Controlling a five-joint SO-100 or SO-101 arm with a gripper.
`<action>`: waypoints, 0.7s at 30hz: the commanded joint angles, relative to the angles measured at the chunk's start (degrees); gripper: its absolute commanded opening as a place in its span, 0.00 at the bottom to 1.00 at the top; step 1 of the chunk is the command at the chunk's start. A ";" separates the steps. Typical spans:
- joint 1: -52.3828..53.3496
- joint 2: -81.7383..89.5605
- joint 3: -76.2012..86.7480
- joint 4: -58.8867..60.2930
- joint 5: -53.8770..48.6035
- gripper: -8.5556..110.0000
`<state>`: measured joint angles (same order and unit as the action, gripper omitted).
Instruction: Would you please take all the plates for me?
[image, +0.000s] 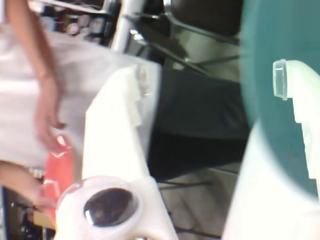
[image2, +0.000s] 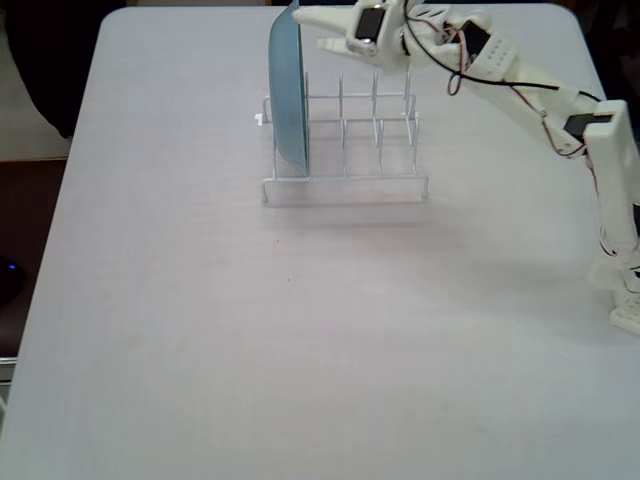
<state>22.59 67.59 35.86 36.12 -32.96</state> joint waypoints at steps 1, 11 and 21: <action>0.35 -2.20 -8.26 -0.18 0.53 0.35; 0.18 -7.56 -9.05 -8.44 2.55 0.32; 0.18 -9.32 -9.76 -11.43 6.50 0.11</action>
<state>22.59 56.34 31.11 25.75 -26.89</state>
